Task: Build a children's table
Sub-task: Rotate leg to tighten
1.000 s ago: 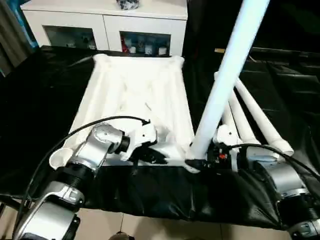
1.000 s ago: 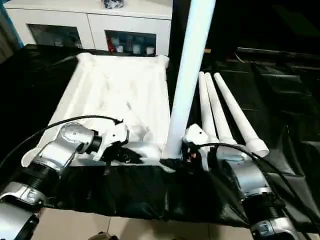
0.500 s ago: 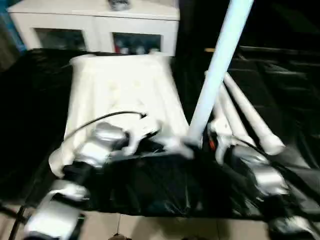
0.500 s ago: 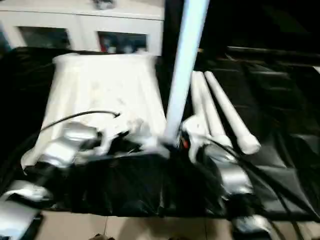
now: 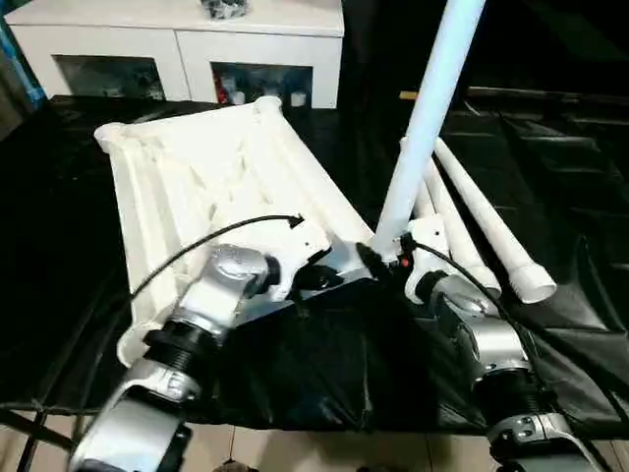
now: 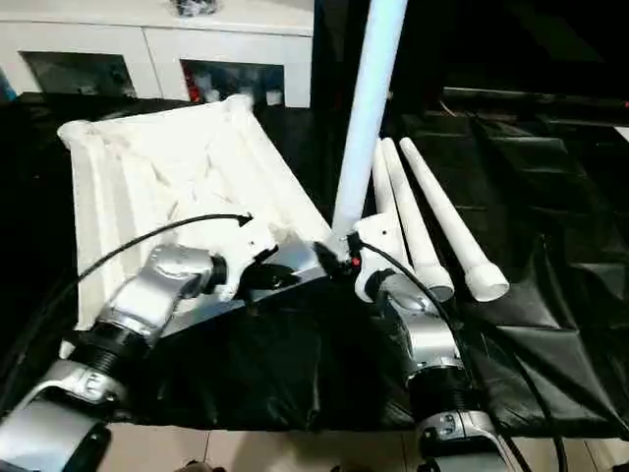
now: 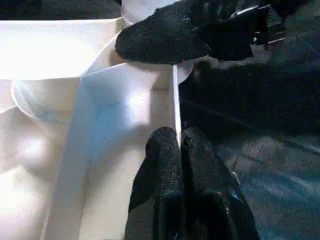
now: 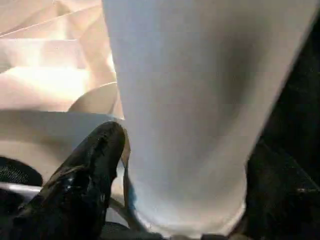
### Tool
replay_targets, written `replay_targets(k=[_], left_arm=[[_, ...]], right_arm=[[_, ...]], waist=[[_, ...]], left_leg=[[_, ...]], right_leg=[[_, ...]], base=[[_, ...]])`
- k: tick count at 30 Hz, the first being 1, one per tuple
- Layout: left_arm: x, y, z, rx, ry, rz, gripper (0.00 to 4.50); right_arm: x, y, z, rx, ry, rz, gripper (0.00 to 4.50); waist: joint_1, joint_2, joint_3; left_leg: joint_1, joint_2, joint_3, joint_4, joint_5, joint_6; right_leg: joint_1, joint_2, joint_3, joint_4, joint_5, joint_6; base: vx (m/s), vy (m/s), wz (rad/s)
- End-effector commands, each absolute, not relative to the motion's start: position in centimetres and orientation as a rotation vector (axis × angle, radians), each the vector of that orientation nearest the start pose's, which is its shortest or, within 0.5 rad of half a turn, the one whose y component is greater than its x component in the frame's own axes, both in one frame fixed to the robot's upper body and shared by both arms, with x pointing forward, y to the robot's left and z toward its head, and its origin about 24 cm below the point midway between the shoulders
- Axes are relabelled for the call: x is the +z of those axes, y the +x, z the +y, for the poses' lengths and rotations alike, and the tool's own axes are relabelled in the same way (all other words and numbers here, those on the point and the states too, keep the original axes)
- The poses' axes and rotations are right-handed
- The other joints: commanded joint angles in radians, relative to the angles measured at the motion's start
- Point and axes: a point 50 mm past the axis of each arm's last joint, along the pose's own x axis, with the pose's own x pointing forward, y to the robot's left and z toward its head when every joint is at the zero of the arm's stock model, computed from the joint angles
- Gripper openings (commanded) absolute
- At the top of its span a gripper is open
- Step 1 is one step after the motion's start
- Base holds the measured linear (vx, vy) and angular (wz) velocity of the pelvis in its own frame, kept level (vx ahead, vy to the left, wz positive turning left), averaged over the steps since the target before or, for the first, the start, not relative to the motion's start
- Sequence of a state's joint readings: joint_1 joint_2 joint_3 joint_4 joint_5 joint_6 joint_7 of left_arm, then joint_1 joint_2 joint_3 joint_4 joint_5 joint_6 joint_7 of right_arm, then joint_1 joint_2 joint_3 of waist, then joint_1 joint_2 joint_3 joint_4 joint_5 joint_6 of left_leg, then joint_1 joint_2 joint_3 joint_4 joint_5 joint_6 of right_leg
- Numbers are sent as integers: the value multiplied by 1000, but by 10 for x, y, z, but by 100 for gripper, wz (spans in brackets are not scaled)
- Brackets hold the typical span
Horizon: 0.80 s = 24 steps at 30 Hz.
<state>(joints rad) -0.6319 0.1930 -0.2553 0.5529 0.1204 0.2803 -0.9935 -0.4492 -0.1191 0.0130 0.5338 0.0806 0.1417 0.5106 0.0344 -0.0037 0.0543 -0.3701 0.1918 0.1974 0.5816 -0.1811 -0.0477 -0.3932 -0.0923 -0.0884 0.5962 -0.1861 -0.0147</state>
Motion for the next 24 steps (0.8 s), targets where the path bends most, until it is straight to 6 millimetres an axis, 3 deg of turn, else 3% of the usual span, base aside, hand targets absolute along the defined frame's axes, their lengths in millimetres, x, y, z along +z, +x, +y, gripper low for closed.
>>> replay_targets(k=[1,4,7,9,12,15,24], left_arm=[[61,320,75,-1312,390,393,0],[64,318,79,-1369,406,378,0],[66,317,84,-1408,421,380,0],[68,317,95,-1463,454,389,0],[68,316,99,-1488,466,399,0],[67,313,107,-1536,476,419,0],[64,311,114,-1568,497,444,0]], right_arm=[[42,319,-107,826,-29,229,385],[43,312,-114,928,-61,234,385],[44,304,-120,1034,-94,242,385],[46,291,-130,1185,-157,259,385],[45,286,-134,1235,-176,282,385],[47,280,-140,1312,-168,324,369],[44,271,-140,1382,-160,371,291]], waist=[[7,0,-68],[15,3,-69],[26,2,-69],[36,2,-66],[43,4,-63],[51,-3,-61],[53,-3,-65]], left_leg=[[12,45,-21,-65,-168,51],[10,46,-19,-60,-127,87],[12,48,-18,-58,-115,102],[13,50,-16,-58,-137,99],[13,53,-17,-61,-159,88],[15,53,-16,-63,-191,69],[14,52,-18,-60,-164,59]], right_leg=[[48,-65,56,-62,-109,-239],[49,-63,56,-52,-23,-259],[50,-64,55,-48,0,-270],[49,-62,54,-50,-28,-267],[45,-64,54,-52,-62,-264],[45,-66,56,-59,-137,-250],[44,-66,56,-53,-118,-245]], base=[[0,0,0],[0,0,0],[0,0,0],[0,0,0],[0,0,0],[0,0,0],[0,0,0]])
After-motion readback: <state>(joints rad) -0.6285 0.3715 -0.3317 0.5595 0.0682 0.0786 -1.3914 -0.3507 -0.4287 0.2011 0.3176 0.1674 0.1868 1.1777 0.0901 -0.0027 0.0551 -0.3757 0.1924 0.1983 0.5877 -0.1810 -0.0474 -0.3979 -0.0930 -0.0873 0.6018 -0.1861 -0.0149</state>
